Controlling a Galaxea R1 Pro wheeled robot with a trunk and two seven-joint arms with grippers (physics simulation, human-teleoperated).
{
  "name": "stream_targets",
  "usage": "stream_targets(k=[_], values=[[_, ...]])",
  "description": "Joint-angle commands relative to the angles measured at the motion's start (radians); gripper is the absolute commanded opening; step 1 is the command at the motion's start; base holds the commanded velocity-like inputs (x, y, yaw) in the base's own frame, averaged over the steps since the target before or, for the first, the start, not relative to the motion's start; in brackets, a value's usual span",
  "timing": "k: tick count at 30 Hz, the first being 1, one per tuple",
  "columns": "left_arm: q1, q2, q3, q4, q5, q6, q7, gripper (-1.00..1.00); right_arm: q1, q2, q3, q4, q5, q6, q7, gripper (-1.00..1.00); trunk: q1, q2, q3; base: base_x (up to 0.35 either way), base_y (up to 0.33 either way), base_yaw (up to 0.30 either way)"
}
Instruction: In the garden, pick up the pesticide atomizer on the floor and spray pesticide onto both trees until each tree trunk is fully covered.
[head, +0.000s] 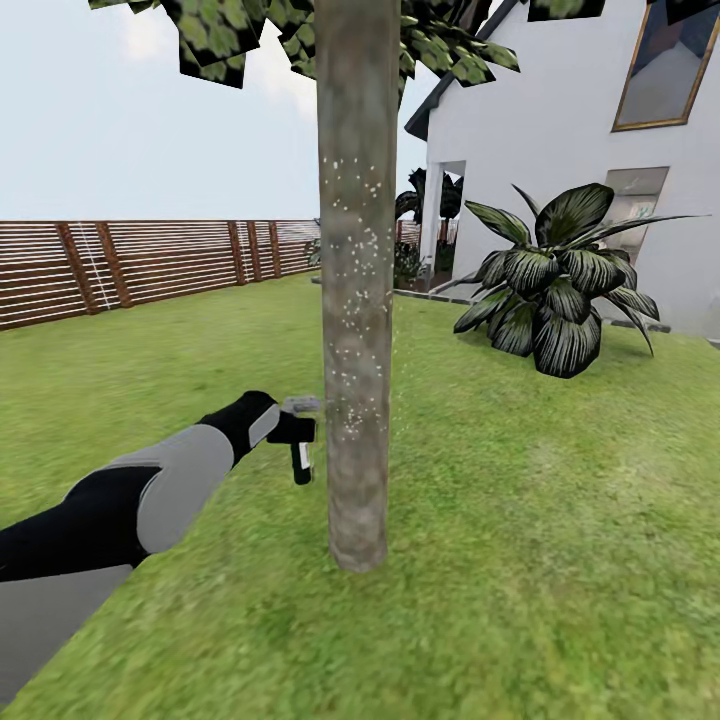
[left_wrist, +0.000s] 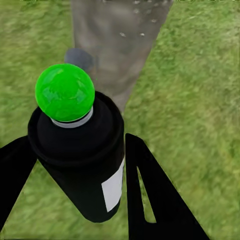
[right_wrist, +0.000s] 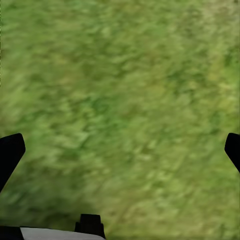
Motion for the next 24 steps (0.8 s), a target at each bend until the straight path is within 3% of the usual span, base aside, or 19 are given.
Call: stream_targets(k=[1, 2, 7, 12, 19, 20, 22, 24], values=[[0.000, 0.013, 0.005, -0.002, 0.004, 0.000, 0.000, -1.00, 0.000, 0.000, 0.000, 0.000, 0.000, 0.000, 0.000, 1.00, 0.000, 0.000, 0.000, 0.000, 0.000, 0.000], [0.001, 0.032, 0.005, -0.006, 0.005, 0.000, 0.000, -1.00, 0.000, 0.000, 0.000, 0.000, 0.000, 0.000, 0.000, 1.00, 0.000, 0.000, 0.000, 0.000, 0.000, 0.000], [0.001, 0.056, 0.002, -0.084, 0.006, 0.009, 0.001, -1.00, 0.000, 0.000, 0.000, 0.000, 0.000, 0.000, 0.000, 1.00, 0.000, 0.000, 0.000, 0.000, 0.000, 0.000], [0.001, 0.054, -0.001, -0.216, 0.008, 0.080, 0.002, -1.00, 0.000, 0.000, 0.000, 0.000, 0.000, 0.000, 0.000, 1.00, 0.000, 0.000, 0.000, 0.000, 0.000, 0.000], [0.001, 0.027, -0.003, -0.326, 0.009, 0.097, 0.000, -1.00, 0.000, 0.000, 0.000, 0.000, 0.000, 0.000, 0.000, 1.00, 0.000, 0.000, 0.000, 0.000, 0.000, 0.000], [0.001, 0.026, -0.003, -0.332, 0.009, 0.110, 0.000, -1.00, 0.000, 0.000, 0.000, 0.000, 0.000, 0.000, 0.000, 1.00, 0.000, 0.000, 0.000, 0.000, 0.000, 0.000], [0.000, 0.025, -0.003, -0.368, 0.010, 0.222, 0.002, -1.00, 0.000, 0.000, 0.000, 0.000, 0.000, 0.000, 0.000, 1.00, 0.000, 0.000, 0.000, 0.000, 0.000, 0.000], [0.000, 0.023, -0.003, -0.415, 0.010, 0.267, 0.003, -1.00, 0.000, 0.000, 0.000, 0.000, 0.000, 0.000, 0.000, 1.00, 0.000, 0.000, 0.000, 0.000, 0.000, 0.000]])
